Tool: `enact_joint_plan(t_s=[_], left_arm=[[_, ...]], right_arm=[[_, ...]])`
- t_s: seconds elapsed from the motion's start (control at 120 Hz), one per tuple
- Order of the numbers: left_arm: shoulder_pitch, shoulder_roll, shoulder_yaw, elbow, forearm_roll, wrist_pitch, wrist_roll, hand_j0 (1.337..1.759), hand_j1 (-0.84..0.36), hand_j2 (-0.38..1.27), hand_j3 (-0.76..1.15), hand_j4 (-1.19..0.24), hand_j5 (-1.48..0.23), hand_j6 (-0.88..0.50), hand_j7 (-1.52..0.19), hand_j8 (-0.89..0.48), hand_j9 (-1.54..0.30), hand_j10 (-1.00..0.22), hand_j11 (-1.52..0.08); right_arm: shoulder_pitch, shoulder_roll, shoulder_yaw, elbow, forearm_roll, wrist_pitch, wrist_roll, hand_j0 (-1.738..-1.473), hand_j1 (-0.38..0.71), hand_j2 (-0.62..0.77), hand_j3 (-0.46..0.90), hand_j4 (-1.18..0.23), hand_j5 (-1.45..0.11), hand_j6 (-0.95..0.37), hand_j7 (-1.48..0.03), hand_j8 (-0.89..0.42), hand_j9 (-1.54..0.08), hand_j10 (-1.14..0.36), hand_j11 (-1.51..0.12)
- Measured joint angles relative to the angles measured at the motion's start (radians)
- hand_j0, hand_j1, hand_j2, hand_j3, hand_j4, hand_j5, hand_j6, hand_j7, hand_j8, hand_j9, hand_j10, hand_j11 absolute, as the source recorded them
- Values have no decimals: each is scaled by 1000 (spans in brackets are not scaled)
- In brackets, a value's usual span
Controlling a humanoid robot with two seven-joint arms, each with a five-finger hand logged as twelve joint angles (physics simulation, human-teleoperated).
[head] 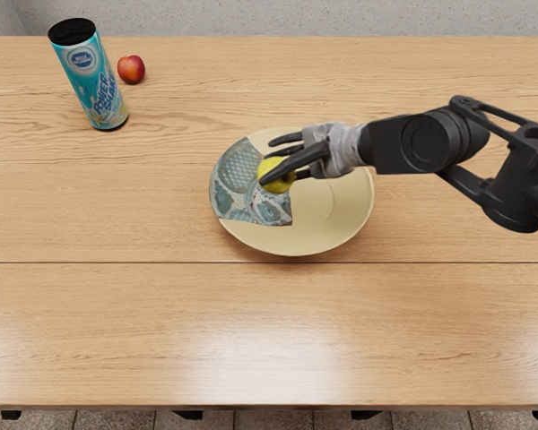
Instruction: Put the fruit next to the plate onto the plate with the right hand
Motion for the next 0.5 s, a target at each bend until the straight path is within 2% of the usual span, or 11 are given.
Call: enact_joint_plan(t_s=[0.108,0.217,0.3,0.383,0.5], left_arm=[[0,0,0,0,0,0,0,1658,333,3,0,-14,-18,-14,-18,-14,-18,-14,-18],[0,0,0,0,0,0,0,1658,333,3,0,-14,-18,-14,-18,-14,-18,-14,-18],[0,0,0,0,0,0,0,1658,333,3,0,-14,-18,-14,-18,-14,-18,-14,-18],[0,0,0,0,0,0,0,1658,333,3,0,-14,-18,-14,-18,-14,-18,-14,-18],[0,0,0,0,0,0,0,1658,333,3,0,-14,-18,-14,-18,-14,-18,-14,-18]], right_arm=[[-17,3,-2,-28,-57,-2,0,-1655,52,276,0,-494,-704,-367,-666,-217,-693,-302,-710],[-19,4,-1,-35,-77,-2,0,-1656,-106,161,0,-297,-422,-221,-400,-133,-415,-184,-425],[-14,0,17,-32,-79,3,0,-1657,-187,107,0,-197,-280,-147,-266,-88,-276,-122,-283],[-12,-30,95,-31,-79,67,0,-1657,-242,71,0,-131,-186,-98,-177,-59,-184,-81,-188],[-51,-177,198,-34,-74,262,0,-1658,-288,40,0,-74,-105,-56,-100,-34,-104,-46,-106]])
